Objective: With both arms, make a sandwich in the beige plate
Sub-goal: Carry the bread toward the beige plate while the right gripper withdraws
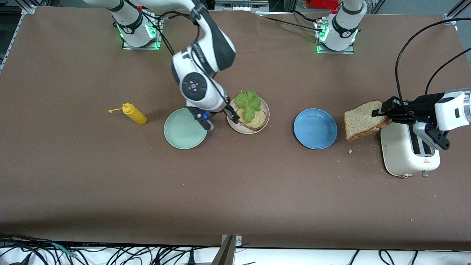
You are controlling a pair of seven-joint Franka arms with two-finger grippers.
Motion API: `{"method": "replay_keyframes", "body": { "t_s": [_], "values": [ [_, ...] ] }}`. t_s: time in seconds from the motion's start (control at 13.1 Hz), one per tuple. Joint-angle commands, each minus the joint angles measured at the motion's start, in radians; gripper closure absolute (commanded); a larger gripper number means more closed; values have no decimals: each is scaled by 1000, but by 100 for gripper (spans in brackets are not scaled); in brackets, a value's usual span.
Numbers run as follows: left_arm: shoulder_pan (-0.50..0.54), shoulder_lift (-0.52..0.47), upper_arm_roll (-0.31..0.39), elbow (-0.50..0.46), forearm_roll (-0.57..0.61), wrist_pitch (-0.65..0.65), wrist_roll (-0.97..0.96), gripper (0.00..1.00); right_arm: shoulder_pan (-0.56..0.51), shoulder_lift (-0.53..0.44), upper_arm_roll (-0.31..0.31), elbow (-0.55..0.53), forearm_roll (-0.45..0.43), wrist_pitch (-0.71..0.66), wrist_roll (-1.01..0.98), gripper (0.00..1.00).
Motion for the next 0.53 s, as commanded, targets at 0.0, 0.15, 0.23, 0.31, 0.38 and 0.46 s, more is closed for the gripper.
{"method": "replay_keyframes", "body": {
  "t_s": [0.0, 0.15, 0.23, 0.31, 0.38, 0.46],
  "values": [
    [-35, 22, 6, -1, -41, -24, -8, 100, 9, -73, -130, -6, -29, -143, -191, 0],
    [-48, 58, 6, -1, -100, -29, -5, 100, 9, -101, -257, -5, -52, -254, -395, 0],
    [-62, 75, 6, -1, -118, -29, 0, 100, 9, -113, -310, 7, -87, -291, -507, 0],
    [-77, 89, 6, -1, -121, -29, 3, 100, 9, -118, -360, 9, -124, -312, -611, 0],
    [-97, 100, 6, -1, -134, -29, 4, 100, 9, -118, -412, 9, -159, -328, -737, 0],
    [-111, 112, 6, -2, -141, -29, 4, 100, 9, -118, -475, 9, -190, -348, -866, 0]
  ]
}}
